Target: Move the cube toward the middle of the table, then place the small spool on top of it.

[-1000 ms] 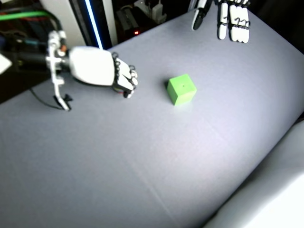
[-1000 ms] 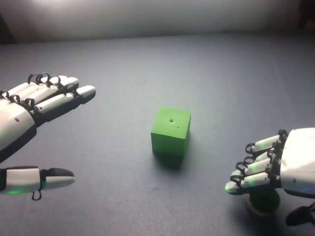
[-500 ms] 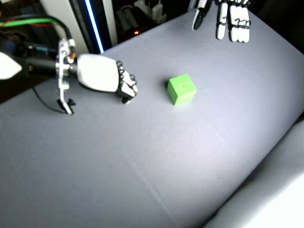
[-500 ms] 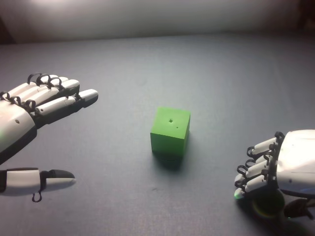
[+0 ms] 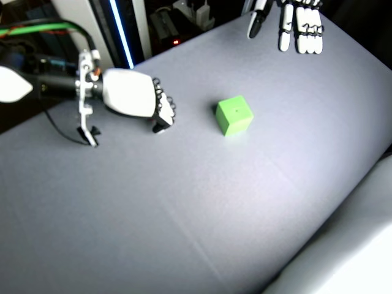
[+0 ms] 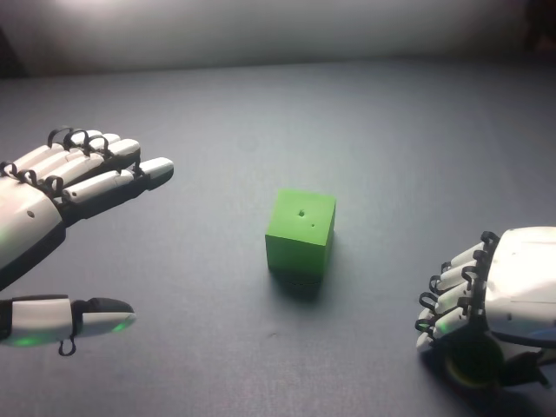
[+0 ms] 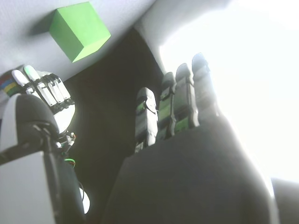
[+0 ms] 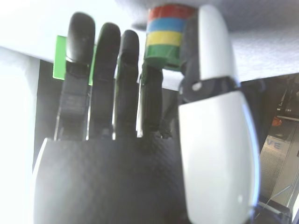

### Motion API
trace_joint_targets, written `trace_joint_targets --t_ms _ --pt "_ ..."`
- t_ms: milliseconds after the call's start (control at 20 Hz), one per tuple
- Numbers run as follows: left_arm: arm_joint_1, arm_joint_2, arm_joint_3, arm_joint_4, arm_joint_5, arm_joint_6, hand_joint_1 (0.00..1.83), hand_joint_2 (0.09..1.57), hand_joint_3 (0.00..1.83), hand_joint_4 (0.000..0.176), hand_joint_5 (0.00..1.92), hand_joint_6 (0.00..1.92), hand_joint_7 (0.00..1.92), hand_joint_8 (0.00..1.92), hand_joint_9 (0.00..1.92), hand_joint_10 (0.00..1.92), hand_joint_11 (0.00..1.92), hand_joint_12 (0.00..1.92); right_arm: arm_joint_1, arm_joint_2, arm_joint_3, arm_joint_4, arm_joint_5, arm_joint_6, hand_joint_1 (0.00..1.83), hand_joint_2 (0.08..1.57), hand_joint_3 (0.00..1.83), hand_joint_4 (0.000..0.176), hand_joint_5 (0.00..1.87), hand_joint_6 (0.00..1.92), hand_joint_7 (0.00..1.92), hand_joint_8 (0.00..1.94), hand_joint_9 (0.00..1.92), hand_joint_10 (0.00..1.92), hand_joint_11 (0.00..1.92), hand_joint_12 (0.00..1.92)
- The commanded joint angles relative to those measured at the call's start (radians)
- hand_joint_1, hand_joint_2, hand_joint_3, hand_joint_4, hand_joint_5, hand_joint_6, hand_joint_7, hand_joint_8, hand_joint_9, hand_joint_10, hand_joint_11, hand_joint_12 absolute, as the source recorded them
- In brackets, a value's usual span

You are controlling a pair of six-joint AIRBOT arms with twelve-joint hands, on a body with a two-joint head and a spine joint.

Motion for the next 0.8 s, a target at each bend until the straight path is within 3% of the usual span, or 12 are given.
trace_joint_targets --t_ms 0,150,250,300,350,400,450,500,550,600,650,750 --pt "-0.006 -0.002 -0.002 -0.011 -0.12 0.002 0.79 0.99 0.0 0.176 0.16 0.0 0.09 0.0 0.05 0.0 0.02 0.08 0.011 0.0 -0.001 0.028 0.091 0.001 1.15 0.99 0.0 0.0 0.78 0.0 0.75 0.04 0.57 1.33 0.69 1.45" --pt "-0.004 -0.002 -0.002 -0.012 -0.12 0.002 0.79 0.99 0.0 0.174 0.16 0.0 0.09 0.0 0.06 0.0 0.0 0.17 0.011 0.0 -0.002 0.03 0.091 0.001 1.18 0.99 0.0 0.0 0.77 0.01 0.73 0.04 0.56 1.29 0.69 1.39" --pt "-0.003 -0.002 -0.003 -0.012 -0.12 0.002 0.79 1.0 0.0 0.172 0.15 0.0 0.09 0.0 0.07 0.0 0.0 0.23 0.011 0.0 -0.002 0.03 0.091 0.001 1.19 1.02 0.0 0.0 0.82 0.01 0.76 0.07 0.55 1.42 0.71 1.5" --pt "-0.003 -0.003 -0.003 -0.013 -0.12 0.002 0.79 1.0 0.0 0.175 0.15 0.0 0.09 0.0 0.07 0.0 0.0 0.23 0.011 0.0 -0.002 0.03 0.091 0.001 1.19 1.03 0.0 0.0 0.86 0.0 0.57 0.61 0.54 1.62 0.69 1.61" --pt "-0.003 -0.003 -0.003 -0.013 -0.12 0.002 0.79 1.0 0.0 0.176 0.15 0.0 0.09 0.0 0.07 0.0 0.0 0.23 0.011 0.0 -0.002 0.031 0.091 0.001 1.17 1.07 0.01 0.0 0.99 0.71 0.48 1.19 0.62 1.79 0.79 1.83" --pt "-0.003 -0.003 -0.003 -0.013 -0.12 0.002 0.79 0.99 0.0 0.176 0.15 0.0 0.09 0.0 0.08 0.0 0.0 0.25 0.011 0.0 -0.001 0.033 0.091 0.001 1.16 1.11 0.01 0.0 0.96 0.94 0.53 1.56 0.79 1.9 0.97 1.9" --pt "-0.002 -0.003 -0.003 -0.013 -0.12 0.002 0.78 0.99 0.0 0.176 0.15 0.0 0.09 0.0 0.07 0.0 0.0 0.25 0.011 0.0 0.0 0.038 0.091 0.001 1.16 1.13 0.0 0.0 0.93 1.03 0.57 1.71 0.9 1.92 1.08 1.92" --pt "-0.002 -0.003 -0.003 -0.014 -0.12 0.002 0.77 0.99 0.0 0.176 0.13 0.0 0.08 0.0 0.06 0.0 0.0 0.25 0.011 0.001 0.003 0.044 0.091 0.001 1.15 1.14 0.0 0.0 0.92 1.05 0.59 1.78 0.96 1.92 1.12 1.92" --pt "-0.001 -0.003 -0.003 -0.015 -0.12 0.002 0.78 0.99 0.0 0.176 0.13 0.0 0.07 0.0 0.06 0.0 0.0 0.22 0.011 0.002 0.005 0.054 0.094 0.001 1.16 1.12 0.0 0.0 0.95 1.0 0.62 1.65 0.96 1.92 1.1 1.92" --pt "0.0 -0.003 -0.003 -0.016 -0.12 0.002 0.78 0.99 0.0 0.176 0.13 0.0 0.07 0.0 0.06 0.0 0.0 0.22 0.011 0.005 0.009 0.069 0.103 0.001 1.22 1.19 0.0 0.0 0.87 0.91 0.77 1.55 0.96 1.73 1.06 1.82" --pt "0.0 -0.003 -0.003 -0.016 -0.12 0.002 0.79 0.99 0.0 0.176 0.13 0.0 0.06 0.0 0.05 0.0 0.0 0.2 0.011 0.007 0.013 0.089 0.117 0.001 1.24 1.15 0.0 0.0 0.98 0.81 0.87 1.38 0.99 1.49 1.05 1.62" --pt "0.002 -0.003 -0.003 -0.018 -0.12 0.002 0.78 0.99 0.0 0.176 0.13 0.0 0.07 0.0 0.06 0.0 0.0 0.22 0.011 0.012 0.023 0.131 0.146 0.001 1.25 1.13 0.0 0.0 1.11 0.69 0.82 1.32 0.98 1.27 1.02 1.45"
